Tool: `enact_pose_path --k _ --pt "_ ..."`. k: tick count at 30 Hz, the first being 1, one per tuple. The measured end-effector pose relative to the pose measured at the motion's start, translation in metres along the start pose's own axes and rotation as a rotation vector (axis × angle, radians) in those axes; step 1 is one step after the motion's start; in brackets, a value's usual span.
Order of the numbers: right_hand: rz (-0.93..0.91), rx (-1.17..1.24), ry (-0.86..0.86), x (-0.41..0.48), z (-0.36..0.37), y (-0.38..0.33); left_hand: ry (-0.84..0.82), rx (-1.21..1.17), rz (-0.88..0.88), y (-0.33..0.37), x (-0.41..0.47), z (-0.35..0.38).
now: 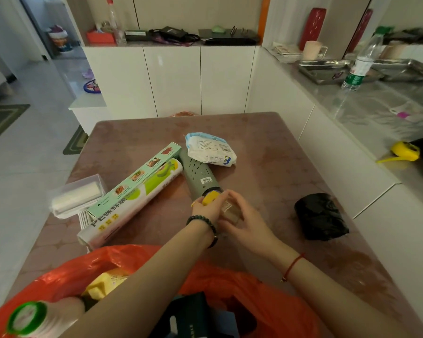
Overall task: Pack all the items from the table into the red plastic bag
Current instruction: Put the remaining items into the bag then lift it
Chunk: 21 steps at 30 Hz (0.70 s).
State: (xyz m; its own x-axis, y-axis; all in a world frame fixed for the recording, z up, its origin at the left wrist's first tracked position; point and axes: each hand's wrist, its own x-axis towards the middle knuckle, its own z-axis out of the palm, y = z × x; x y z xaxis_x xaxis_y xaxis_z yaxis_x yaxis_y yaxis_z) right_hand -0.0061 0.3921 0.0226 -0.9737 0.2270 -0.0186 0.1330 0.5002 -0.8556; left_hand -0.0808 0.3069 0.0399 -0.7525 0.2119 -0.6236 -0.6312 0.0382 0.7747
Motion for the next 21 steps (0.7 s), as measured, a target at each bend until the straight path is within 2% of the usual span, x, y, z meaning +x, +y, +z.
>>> enact_pose_path --k 2,3,5,6,7,9,10,12,15,18,21 --pt "-0.069 -0.022 -0.124 -0.005 -0.011 -0.002 0.006 -0.098 -0.022 0.001 -0.006 -0.005" --pt "-0.097 -0.054 -0.085 -0.007 -0.022 -0.001 -0.012 -0.122 -0.031 0.002 -0.010 -0.008" --pt "-0.032 -0.275 0.252 -0.006 -0.051 0.018 -0.077 -0.165 -0.052 0.006 -0.018 -0.015" --pt "0.103 -0.434 0.418 -0.008 -0.068 0.032 -0.115 -0.188 -0.060 0.007 -0.021 -0.018" --pt "0.298 -0.530 0.493 -0.012 -0.084 0.048 -0.153 -0.196 -0.058 0.008 -0.025 -0.021" --pt "0.619 -0.544 0.424 -0.023 -0.106 0.076 -0.231 -0.196 -0.049 0.008 -0.036 -0.024" --pt "0.670 -0.501 0.373 -0.027 -0.114 0.088 -0.272 -0.188 -0.047 0.008 -0.041 -0.025" --pt "0.648 -0.402 0.357 -0.030 -0.122 0.101 -0.334 -0.184 -0.051 0.009 -0.052 -0.028" --pt "0.530 -0.168 0.479 -0.035 -0.118 0.088 -0.416 -0.154 -0.035 0.012 -0.075 -0.040" --pt "0.317 0.082 0.599 -0.050 -0.107 0.041 -0.497 -0.122 0.064 0.016 -0.098 -0.065" --pt "0.143 0.467 0.532 -0.081 -0.098 -0.037 -0.482 -0.052 0.162 0.019 -0.116 -0.099"
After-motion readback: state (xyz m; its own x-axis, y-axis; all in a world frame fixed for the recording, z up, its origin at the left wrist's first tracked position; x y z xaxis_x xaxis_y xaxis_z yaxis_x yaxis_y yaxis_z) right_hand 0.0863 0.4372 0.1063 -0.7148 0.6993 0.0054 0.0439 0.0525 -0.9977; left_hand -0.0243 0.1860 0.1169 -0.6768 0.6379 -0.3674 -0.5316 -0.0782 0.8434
